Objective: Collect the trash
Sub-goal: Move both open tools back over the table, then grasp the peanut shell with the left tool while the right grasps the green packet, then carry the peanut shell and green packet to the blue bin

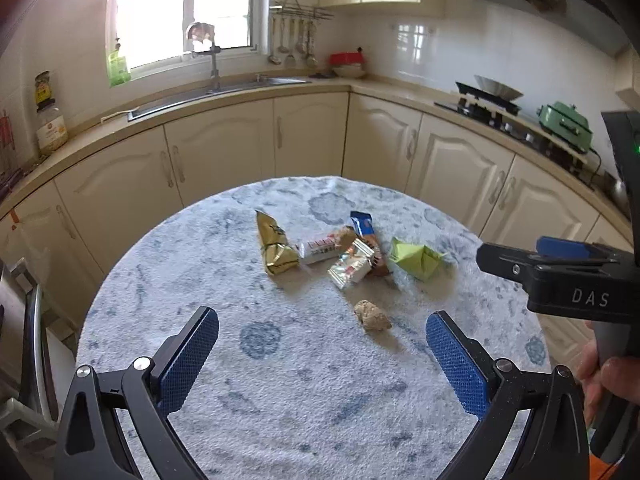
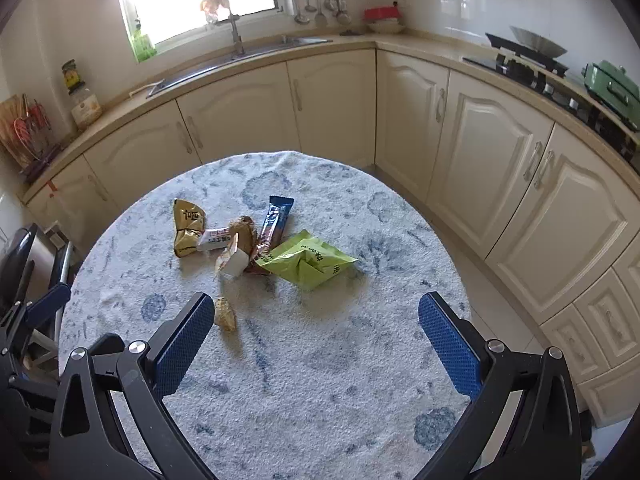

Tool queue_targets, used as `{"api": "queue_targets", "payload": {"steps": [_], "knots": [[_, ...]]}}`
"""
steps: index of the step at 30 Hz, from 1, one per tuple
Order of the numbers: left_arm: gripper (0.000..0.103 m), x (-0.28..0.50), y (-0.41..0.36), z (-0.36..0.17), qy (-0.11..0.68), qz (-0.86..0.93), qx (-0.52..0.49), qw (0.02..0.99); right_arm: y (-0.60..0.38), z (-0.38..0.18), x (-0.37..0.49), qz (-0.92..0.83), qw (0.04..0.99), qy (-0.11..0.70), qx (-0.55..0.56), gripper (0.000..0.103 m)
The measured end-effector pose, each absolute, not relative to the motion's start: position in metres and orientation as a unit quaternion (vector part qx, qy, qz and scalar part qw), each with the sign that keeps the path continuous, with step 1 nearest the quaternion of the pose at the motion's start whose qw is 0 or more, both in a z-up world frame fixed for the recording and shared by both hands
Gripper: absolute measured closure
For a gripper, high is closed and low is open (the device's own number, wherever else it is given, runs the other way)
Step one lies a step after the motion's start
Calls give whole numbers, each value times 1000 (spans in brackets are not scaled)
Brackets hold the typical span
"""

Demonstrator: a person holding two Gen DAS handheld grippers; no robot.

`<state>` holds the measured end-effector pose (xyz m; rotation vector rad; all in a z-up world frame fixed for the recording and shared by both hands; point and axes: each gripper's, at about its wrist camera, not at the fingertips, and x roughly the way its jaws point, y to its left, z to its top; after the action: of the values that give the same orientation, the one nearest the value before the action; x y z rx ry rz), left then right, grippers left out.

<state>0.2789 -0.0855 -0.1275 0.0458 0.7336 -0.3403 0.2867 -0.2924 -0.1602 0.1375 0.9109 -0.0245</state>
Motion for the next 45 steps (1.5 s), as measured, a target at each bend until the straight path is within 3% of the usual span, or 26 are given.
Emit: {"api": "queue_targets", "payload": {"steps": [6, 9, 12, 14, 18, 21, 24, 26, 28, 33, 35, 45], "knots": [[4, 331, -121, -164, 385, -187, 33, 903, -303, -181, 312, -9, 886, 456, 77, 0], [15, 360, -132, -182, 406, -195, 33, 892, -307, -189, 321, -9, 883, 462, 83, 0], [33, 388, -135, -194, 423, -203, 23, 883, -311, -195, 328, -10, 881, 465, 89, 0], [55, 401, -135, -199, 432, -212, 16, 876, -313, -198, 332, -11, 879, 467, 93, 0], [67, 407, -132, -201, 429, -223, 18, 875, -311, -207, 343, -3, 875, 473, 101, 0], [89, 414, -126, -200, 430, -228, 12, 874, -305, -218, 354, 5, 869, 483, 107, 0], [89, 429, -118, -199, 435, -223, -2, 872, -296, -229, 367, 6, 865, 490, 110, 4], [89, 435, -113, -198, 434, -218, -3, 874, -294, -236, 376, -2, 861, 496, 111, 21], [89, 441, -107, -196, 432, -213, -5, 877, -293, -244, 383, -7, 856, 505, 111, 28], [89, 451, -97, -191, 424, -210, -7, 881, -284, -251, 383, -13, 859, 507, 72, 39], [89, 454, -94, -190, 423, -211, -9, 881, -287, -250, 378, -16, 861, 504, 69, 62], [89, 399, -84, -183, 414, -219, -19, 884, -305, -237, 327, 14, 867, 485, 116, 71]]}}
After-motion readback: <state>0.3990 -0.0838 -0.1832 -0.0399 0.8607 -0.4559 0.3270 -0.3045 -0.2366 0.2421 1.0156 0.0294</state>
